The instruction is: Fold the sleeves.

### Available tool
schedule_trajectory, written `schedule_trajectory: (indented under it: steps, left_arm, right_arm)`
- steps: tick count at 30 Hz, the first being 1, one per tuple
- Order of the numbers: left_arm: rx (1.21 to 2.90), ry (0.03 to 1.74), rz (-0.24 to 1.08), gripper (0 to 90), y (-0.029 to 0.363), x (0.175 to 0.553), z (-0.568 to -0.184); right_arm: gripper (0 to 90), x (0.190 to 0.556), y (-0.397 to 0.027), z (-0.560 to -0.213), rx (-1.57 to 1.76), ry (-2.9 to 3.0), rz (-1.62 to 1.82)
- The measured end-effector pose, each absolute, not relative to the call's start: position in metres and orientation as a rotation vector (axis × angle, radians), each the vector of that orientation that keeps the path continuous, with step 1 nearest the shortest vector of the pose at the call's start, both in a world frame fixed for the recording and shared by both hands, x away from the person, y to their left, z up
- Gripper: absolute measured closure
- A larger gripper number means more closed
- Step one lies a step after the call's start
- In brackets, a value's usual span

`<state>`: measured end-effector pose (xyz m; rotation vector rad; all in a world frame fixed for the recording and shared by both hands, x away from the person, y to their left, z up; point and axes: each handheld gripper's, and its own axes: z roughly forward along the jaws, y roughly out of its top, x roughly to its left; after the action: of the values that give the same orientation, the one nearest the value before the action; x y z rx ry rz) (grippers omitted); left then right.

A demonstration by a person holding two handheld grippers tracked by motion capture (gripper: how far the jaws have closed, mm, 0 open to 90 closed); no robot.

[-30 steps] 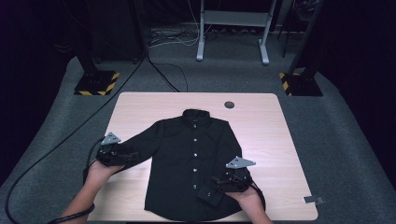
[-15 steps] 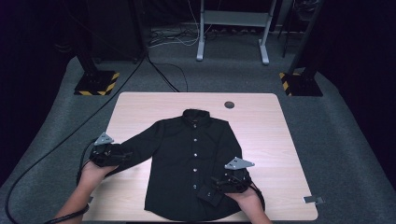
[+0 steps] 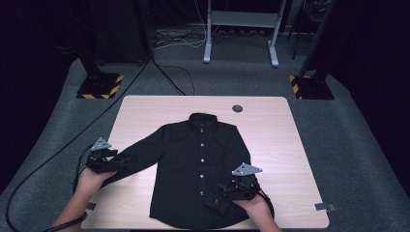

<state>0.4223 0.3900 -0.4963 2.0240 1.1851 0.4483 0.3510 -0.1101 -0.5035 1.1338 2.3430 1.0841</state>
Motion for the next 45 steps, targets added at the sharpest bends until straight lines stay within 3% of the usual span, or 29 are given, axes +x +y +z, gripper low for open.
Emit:
schedule_trajectory:
  steps: [18,32,45]
  left_arm:
    - [2.016,1.241,0.461,31.5,0.41,0.422,-0.496]
    - [2.029,1.252,0.48,44.8,0.422,0.421,-0.494]
    - [2.067,1.268,0.476,52.9,0.434,0.416,-0.498]
  right_arm:
    - [12.9,0.351,-0.113,-0.502,1.13,2.321,1.097]
    - [21.3,0.352,-0.113,-0.504,1.146,2.342,1.084]
    - [20.5,0.353,-0.114,-0.506,1.177,2.344,1.086]
